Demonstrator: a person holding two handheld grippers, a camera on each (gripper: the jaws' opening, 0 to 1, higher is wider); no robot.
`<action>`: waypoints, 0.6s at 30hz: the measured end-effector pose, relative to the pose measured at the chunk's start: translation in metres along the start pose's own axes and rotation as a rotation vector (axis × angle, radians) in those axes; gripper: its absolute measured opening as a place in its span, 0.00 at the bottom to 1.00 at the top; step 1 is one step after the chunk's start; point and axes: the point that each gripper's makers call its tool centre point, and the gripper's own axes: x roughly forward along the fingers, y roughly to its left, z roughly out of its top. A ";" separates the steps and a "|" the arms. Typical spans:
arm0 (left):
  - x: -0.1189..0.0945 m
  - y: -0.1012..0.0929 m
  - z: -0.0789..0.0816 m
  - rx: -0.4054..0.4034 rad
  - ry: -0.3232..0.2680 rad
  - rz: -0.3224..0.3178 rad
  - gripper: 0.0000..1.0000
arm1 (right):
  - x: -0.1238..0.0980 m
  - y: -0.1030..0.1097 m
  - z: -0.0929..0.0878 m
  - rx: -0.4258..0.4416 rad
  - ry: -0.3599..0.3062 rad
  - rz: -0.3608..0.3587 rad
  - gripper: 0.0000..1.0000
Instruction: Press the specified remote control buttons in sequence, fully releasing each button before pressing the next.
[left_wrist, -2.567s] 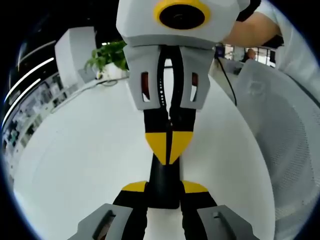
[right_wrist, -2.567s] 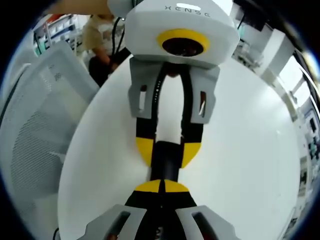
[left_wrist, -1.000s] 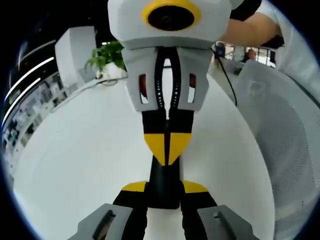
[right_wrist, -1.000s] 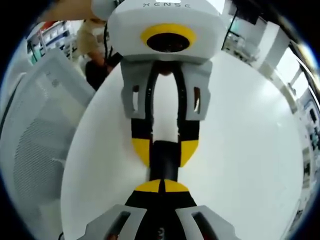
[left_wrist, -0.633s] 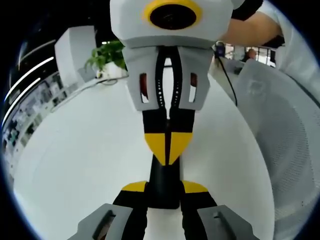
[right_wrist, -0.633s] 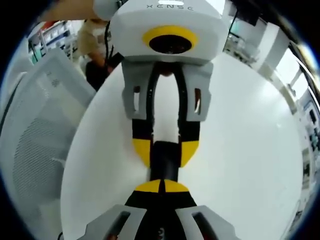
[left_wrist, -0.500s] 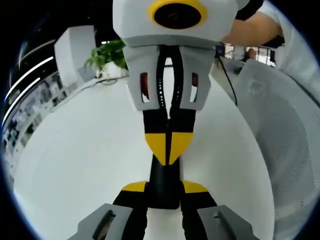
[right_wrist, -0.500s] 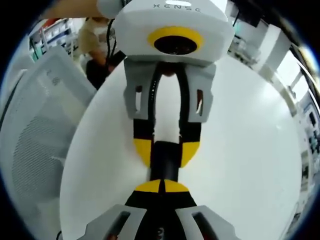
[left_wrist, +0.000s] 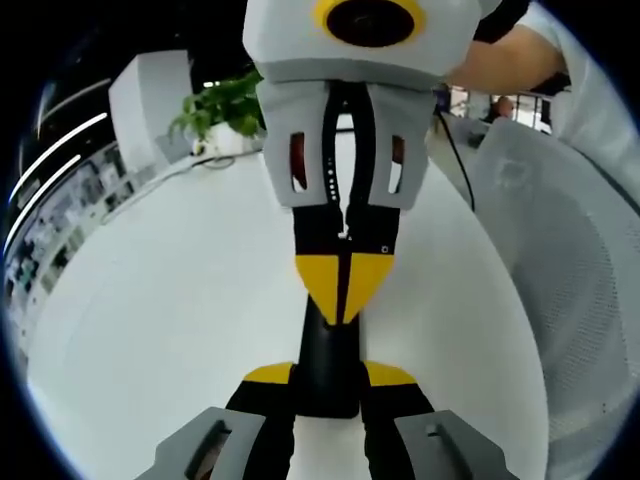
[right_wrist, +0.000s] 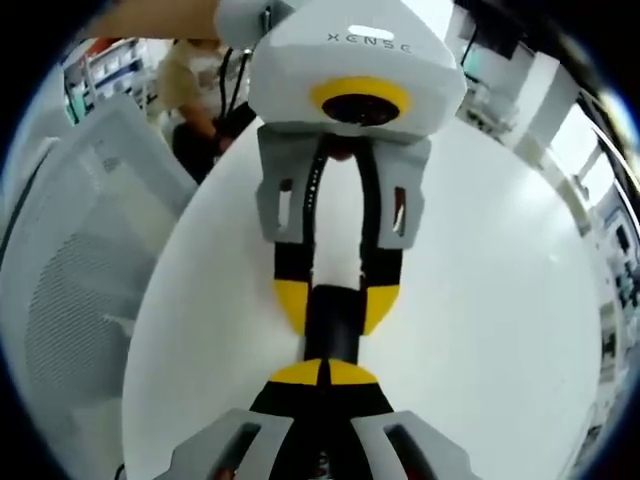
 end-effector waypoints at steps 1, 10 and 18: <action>0.000 0.000 0.000 0.000 0.000 0.000 0.24 | 0.000 0.000 0.000 0.002 -0.001 -0.001 0.00; 0.000 0.000 0.001 -0.001 0.000 0.000 0.24 | -0.004 -0.001 0.001 0.012 -0.017 -0.012 0.00; 0.000 0.000 0.001 -0.002 0.000 0.001 0.24 | -0.007 -0.002 0.004 0.017 -0.035 -0.017 0.00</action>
